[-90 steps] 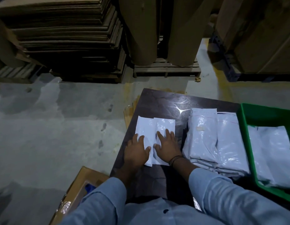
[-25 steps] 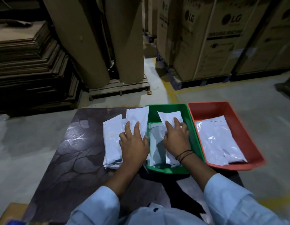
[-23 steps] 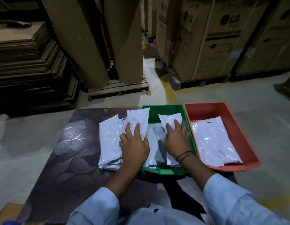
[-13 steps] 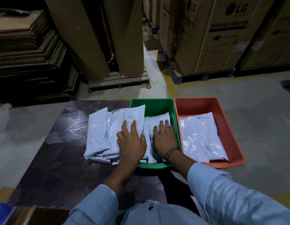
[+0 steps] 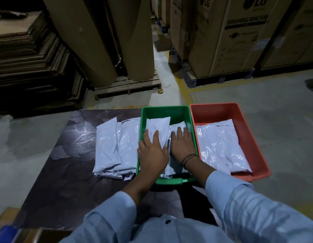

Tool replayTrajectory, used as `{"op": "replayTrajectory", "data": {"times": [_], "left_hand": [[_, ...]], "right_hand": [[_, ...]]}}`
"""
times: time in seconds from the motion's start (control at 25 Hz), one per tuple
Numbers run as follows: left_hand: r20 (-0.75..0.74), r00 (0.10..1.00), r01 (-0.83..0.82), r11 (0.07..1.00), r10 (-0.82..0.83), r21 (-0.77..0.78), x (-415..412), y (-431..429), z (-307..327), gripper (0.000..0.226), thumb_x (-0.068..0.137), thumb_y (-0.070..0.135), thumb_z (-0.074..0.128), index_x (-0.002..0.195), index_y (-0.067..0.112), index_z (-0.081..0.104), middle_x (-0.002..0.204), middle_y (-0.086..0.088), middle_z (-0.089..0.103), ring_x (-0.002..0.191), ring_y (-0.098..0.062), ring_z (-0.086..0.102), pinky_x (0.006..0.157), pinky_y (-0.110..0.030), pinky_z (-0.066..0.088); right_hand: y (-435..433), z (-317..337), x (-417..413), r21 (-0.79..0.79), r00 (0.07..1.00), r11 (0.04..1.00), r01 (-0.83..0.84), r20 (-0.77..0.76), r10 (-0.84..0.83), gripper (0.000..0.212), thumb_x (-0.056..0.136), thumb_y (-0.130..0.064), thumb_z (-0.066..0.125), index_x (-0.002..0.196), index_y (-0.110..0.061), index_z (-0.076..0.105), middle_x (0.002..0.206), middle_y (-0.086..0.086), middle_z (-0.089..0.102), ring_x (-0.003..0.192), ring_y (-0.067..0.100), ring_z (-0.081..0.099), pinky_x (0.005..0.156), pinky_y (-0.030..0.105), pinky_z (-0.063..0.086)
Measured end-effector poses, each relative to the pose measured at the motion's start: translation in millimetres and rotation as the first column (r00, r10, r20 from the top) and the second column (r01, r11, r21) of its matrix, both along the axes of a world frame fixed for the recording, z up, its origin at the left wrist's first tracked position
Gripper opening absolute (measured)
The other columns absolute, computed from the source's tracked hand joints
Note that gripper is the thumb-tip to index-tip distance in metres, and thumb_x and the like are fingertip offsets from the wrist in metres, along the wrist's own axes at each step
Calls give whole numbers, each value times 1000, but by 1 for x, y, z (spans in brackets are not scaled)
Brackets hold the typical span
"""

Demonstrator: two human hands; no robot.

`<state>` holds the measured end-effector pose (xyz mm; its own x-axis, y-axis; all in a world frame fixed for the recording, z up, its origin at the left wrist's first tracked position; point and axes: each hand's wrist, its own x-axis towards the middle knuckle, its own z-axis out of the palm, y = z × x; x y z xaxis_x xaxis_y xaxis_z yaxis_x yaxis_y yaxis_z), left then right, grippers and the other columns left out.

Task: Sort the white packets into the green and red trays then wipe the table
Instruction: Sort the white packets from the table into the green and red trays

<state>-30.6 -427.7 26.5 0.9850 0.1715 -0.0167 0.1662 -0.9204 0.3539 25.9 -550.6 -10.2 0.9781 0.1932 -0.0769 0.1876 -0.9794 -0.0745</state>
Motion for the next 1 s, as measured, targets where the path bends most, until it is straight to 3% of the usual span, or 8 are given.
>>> {"op": "replayTrajectory", "data": {"times": [0.12, 0.24, 0.4, 0.52, 0.72, 0.88, 1.0], "left_hand": [[-143, 989, 33, 999, -38, -35, 7, -9, -12, 78, 99, 46, 47, 161, 18, 9, 168, -18, -1, 148, -43, 20, 116, -51, 27], [-248, 964, 84, 995, -93, -45, 10, -12, -30, 84, 99, 44, 47, 162, 20, -3, 168, -17, -9, 152, -45, 9, 121, -53, 18], [-320, 933, 178, 984, -163, 18, 14, -6, -44, 73, 103, 46, 42, 162, 30, 2, 168, -16, -11, 149, -47, 17, 119, -51, 22], [-258, 958, 177, 967, -126, 185, 17, -2, -45, 72, 102, 42, 43, 161, 22, 9, 167, -21, -2, 146, -44, 21, 117, -48, 23], [-189, 974, 172, 950, -125, 260, 23, -1, -52, 71, 102, 45, 38, 158, 6, 18, 166, -25, 1, 149, -44, 15, 117, -52, 15], [-292, 941, 215, 970, -174, 113, 25, 0, -64, 72, 106, 39, 33, 159, 1, 4, 166, -26, -5, 153, -45, 6, 123, -50, 13], [-313, 934, 200, 978, -172, 59, 28, 2, -67, 71, 107, 36, 31, 159, 2, -3, 166, -25, -9, 153, -45, 2, 124, -51, 10]], "right_hand": [[-12, 10, 0, 37, 996, 999, -27, 81, 24, 70, 73, -34, 71, 133, -2, 54, 145, 29, 45, 136, 50, 37, 114, 56, 31], [-23, 11, -4, 54, 993, 997, -48, 109, 42, 62, 73, -24, 63, 131, -1, 57, 147, 32, 41, 138, 49, 35, 118, 54, 28], [-28, 6, -12, 60, 980, 995, -79, 190, 66, 45, 69, -13, 58, 112, -3, 67, 138, 30, 51, 134, 50, 41, 114, 53, 34], [-23, 4, -14, 8, 985, 997, -71, 160, 69, 39, 69, -14, 60, 106, -7, 69, 137, 26, 53, 133, 48, 41, 113, 53, 31], [-10, -2, -20, -42, 988, 987, -155, 6, 155, 37, 85, -19, 50, 116, -4, 63, 139, 27, 49, 131, 46, 42, 107, 49, 38], [-6, -16, -25, -53, 988, 991, -123, -98, 118, 36, 88, -19, 53, 116, 2, 59, 137, 34, 48, 122, 50, 50, 94, 51, 48], [-5, -18, -23, -59, 988, 991, -119, -109, 113, 39, 91, -15, 48, 125, 4, 53, 143, 35, 41, 128, 49, 44, 100, 52, 45]]}}
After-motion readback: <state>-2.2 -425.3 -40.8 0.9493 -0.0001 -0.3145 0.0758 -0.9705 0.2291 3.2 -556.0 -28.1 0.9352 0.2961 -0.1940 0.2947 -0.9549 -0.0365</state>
